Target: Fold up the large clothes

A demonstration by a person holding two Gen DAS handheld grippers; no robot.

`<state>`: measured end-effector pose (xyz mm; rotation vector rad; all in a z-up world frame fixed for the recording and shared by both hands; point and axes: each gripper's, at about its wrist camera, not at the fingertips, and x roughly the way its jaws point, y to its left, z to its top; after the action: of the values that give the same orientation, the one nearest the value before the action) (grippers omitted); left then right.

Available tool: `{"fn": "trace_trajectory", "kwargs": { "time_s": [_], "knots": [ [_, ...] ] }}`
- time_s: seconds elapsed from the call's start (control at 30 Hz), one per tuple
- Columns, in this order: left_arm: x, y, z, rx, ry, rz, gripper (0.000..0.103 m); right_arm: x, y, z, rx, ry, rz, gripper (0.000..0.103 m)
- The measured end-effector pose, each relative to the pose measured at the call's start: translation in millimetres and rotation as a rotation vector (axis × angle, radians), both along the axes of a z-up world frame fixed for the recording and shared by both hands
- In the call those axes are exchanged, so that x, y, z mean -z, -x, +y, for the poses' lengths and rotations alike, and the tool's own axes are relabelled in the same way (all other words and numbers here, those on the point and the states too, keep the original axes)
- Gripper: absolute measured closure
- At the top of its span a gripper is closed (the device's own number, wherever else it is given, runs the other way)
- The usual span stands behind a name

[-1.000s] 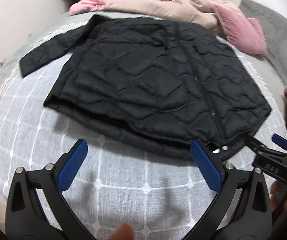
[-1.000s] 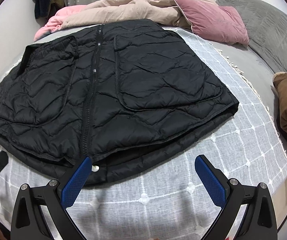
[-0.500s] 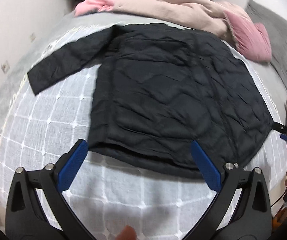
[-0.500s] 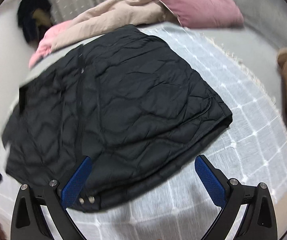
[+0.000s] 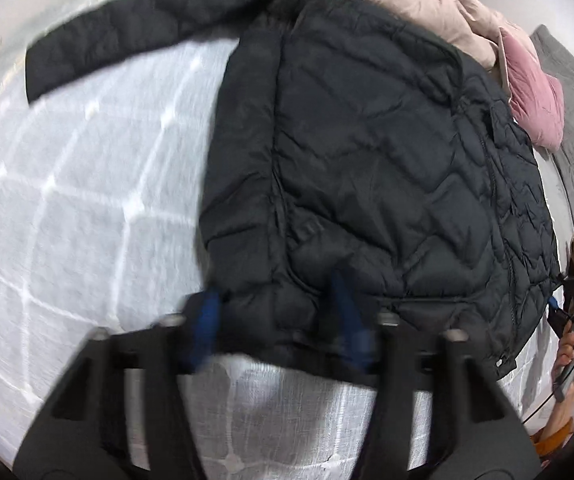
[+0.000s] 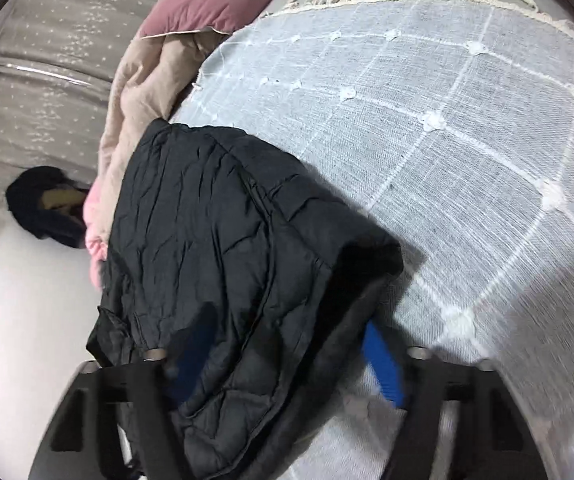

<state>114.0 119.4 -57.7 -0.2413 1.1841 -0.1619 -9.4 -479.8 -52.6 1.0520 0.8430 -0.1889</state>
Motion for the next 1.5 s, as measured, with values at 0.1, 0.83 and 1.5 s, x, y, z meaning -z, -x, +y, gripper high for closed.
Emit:
{"fn": "trace_trajectory", "kwargs": {
  "time_s": [0.1, 0.83, 1.5],
  "knots": [
    [-17, 16, -1, 0.003, -0.005, -0.075, 0.093, -6, 9, 1, 0.006, 0.028, -0.047, 0.095],
    [-67, 147, 51, 0.21, -0.218, -0.056, 0.095, -84, 158, 97, -0.449, 0.388, 0.04, 0.098],
    [-45, -2, 213, -0.375, 0.129, -0.133, 0.024, -107, 101, 118, -0.357, 0.548, 0.144, 0.033]
  ]
}}
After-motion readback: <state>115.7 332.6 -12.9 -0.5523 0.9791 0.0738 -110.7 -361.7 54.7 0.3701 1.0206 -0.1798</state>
